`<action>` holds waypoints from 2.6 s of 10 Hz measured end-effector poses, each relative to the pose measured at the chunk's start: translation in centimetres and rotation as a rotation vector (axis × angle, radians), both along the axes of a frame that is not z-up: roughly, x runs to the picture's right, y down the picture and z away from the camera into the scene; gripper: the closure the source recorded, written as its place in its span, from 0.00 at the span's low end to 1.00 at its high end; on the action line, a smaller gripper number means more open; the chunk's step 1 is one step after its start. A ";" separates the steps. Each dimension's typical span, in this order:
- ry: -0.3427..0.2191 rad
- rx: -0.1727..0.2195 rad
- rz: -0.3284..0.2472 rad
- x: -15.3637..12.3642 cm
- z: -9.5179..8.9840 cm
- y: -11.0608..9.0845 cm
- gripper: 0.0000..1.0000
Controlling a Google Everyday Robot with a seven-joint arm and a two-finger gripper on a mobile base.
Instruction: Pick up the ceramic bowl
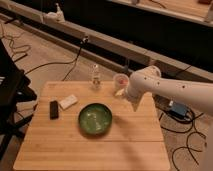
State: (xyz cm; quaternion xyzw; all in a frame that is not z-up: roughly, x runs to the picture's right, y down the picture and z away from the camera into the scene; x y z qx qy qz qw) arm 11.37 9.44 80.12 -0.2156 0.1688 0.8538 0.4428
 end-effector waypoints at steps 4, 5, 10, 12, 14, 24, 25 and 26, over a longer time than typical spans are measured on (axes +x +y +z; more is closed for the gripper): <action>-0.135 -0.082 -0.078 -4.9 0.3 3.8 0.24; -0.168 -0.109 -0.106 -6.0 0.3 5.0 0.24; -0.183 -0.209 -0.183 -6.7 2.3 8.9 0.29; -0.151 -0.239 -0.193 -6.1 3.4 10.0 0.46; -0.127 -0.236 -0.201 -5.8 4.0 9.8 0.68; -0.132 0.096 -0.023 -3.0 -3.4 -4.9 1.00; -0.150 0.118 -0.007 -2.9 -4.6 -5.7 1.00; -0.155 0.126 0.000 -2.7 -5.1 -6.0 1.00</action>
